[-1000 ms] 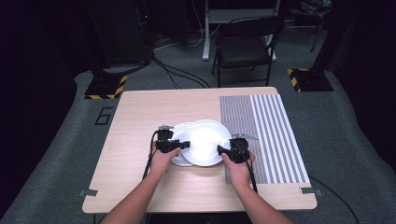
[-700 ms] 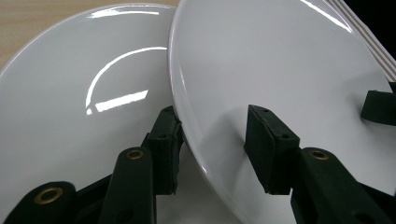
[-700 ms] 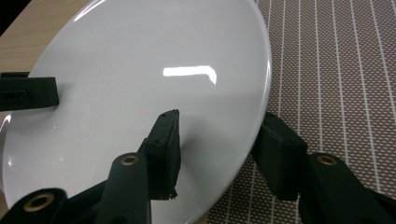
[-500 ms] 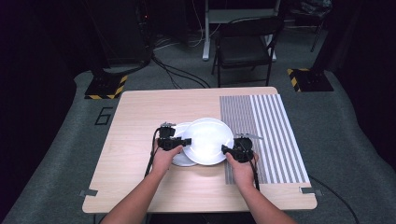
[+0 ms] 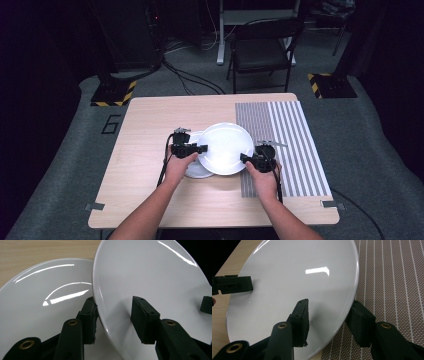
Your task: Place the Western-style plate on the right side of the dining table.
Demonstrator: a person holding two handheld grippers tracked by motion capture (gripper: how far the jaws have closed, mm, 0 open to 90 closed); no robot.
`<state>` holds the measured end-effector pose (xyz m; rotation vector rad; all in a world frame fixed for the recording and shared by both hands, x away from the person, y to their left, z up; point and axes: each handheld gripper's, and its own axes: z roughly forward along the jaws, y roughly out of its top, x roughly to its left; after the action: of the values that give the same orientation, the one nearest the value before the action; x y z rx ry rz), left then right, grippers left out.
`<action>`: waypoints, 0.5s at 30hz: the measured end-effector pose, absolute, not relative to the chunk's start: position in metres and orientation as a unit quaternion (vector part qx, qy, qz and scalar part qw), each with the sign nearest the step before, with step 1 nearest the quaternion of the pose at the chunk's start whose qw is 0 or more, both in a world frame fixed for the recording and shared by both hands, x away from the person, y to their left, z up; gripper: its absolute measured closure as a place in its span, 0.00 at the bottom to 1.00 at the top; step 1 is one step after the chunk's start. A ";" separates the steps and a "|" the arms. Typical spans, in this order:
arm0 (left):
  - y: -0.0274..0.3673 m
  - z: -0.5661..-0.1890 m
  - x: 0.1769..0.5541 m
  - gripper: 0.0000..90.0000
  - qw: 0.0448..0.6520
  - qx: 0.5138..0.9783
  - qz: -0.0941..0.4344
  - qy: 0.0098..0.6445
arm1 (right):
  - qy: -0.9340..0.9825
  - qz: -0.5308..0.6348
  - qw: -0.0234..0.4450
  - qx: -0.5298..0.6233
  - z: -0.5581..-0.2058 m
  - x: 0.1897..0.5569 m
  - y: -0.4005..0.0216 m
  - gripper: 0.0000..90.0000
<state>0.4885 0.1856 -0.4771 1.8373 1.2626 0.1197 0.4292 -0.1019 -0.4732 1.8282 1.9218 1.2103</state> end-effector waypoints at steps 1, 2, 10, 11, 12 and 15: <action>0.185 -0.477 0.488 0.63 0.439 0.739 0.048 0.508 | 0.655 0.412 0.113 0.624 -0.473 0.429 -0.102 0.59; 0.185 -0.477 0.488 0.63 0.439 0.739 0.048 0.508 | 0.656 0.410 0.112 0.624 -0.472 0.429 -0.103 0.58; 0.182 -0.474 0.491 0.63 0.437 0.743 0.044 0.505 | 0.649 0.415 0.117 0.627 -0.467 0.428 -0.105 0.57; 0.180 -0.473 0.491 0.63 0.438 0.744 0.045 0.504 | 0.648 0.415 0.118 0.627 -0.467 0.429 -0.105 0.57; 0.180 -0.472 0.491 0.63 0.438 0.744 0.043 0.503 | 0.646 0.415 0.117 0.630 -0.466 0.429 -0.106 0.57; 0.177 -0.470 0.492 0.63 0.442 0.744 0.038 0.501 | 0.640 0.418 0.114 0.634 -0.466 0.430 -0.111 0.57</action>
<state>0.4917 0.1769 -0.4705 1.8455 1.2427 0.0942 0.4297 -0.1109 -0.4659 1.8592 1.8780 1.2269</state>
